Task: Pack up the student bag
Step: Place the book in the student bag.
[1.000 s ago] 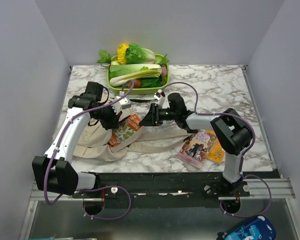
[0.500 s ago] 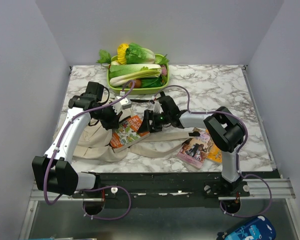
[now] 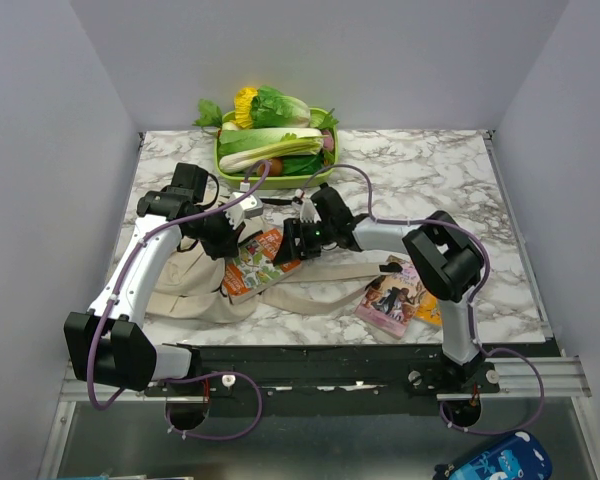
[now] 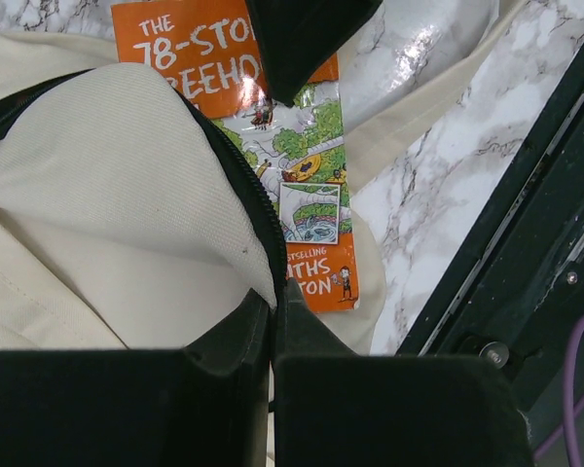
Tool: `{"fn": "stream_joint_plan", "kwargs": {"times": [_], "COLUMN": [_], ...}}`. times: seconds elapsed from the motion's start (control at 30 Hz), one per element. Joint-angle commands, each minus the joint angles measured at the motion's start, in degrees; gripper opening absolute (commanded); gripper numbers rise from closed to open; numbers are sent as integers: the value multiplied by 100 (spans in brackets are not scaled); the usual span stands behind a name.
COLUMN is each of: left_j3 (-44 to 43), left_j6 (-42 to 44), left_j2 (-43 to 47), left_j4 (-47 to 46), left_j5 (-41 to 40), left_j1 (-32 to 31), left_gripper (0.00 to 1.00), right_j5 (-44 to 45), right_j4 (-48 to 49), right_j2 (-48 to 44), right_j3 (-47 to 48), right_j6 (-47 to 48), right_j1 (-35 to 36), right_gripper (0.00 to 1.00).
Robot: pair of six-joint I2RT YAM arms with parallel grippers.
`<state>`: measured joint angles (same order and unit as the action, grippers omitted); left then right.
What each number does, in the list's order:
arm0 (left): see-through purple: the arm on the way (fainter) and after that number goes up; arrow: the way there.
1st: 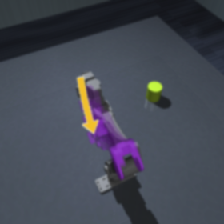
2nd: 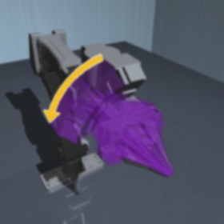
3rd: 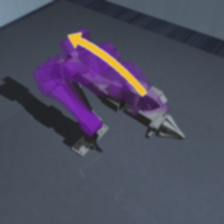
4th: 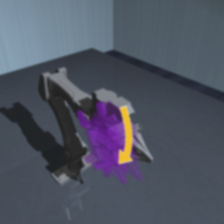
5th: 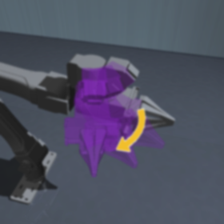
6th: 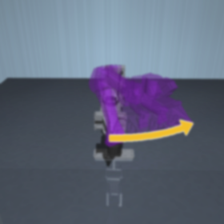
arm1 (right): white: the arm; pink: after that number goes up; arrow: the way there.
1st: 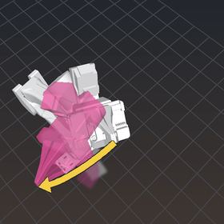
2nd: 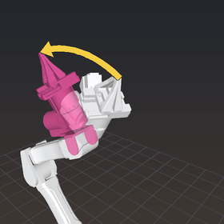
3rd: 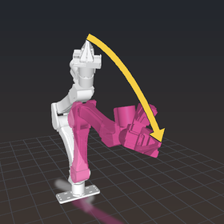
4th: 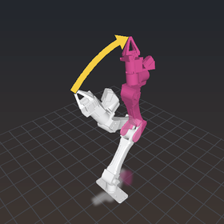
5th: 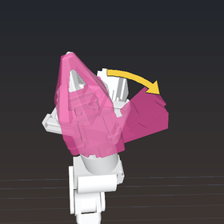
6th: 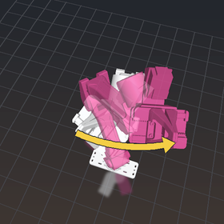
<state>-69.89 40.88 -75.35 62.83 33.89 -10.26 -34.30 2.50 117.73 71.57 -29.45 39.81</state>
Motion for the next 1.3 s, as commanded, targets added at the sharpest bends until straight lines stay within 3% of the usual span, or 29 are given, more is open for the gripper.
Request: {"fn": "stream_joint_plan", "kwargs": {"times": [0.0,0.07,0.2,0.27,0.47,0.57,0.6,0.63,1.0,1.27], "left_j3": [-113,-87,-78,-69,1,28,28,19,45,72], "left_j6": [-28,-28,-37,-28,-28,-28,-28,-19,-37,-72], "left_j2": [3,3,-6,20,82,91,82,91,64,73], "left_j4": [-192,-201,-210,-218,-262,-289,-289,-289,-332,-403], "left_j5": [425,426,408,399,373,364,373,373,408,425], "left_j1": [-64,-64,-72,-72,-72,-72,-72,-72,-81,-81], "left_gripper": [5,5,5,5,5,5,5,5,5,5], "right_j5": [-565,-796,-1330,-1701,-2317,-2423,-2406,-2275,-746,29], "right_j4": [240,777,2215,3166,4318,5197,5329,5574,6060,5042], "right_j2": [417,426,452,584,786,830,778,708,-48,-392], "right_j3": [-274,-398,-951,-1049,-1057,-1119,-1154,-1215,-1725,-1313], "right_j6": [-156,-516,-1438,-2087,-2976,-3626,-3742,-3839,-4833,-4921], "right_j1": [9,9,-113,-149,-202,-228,-315,-377,-676,-457], "right_gripper": [69,61,34,33,33,17,5,3,1,1]}}
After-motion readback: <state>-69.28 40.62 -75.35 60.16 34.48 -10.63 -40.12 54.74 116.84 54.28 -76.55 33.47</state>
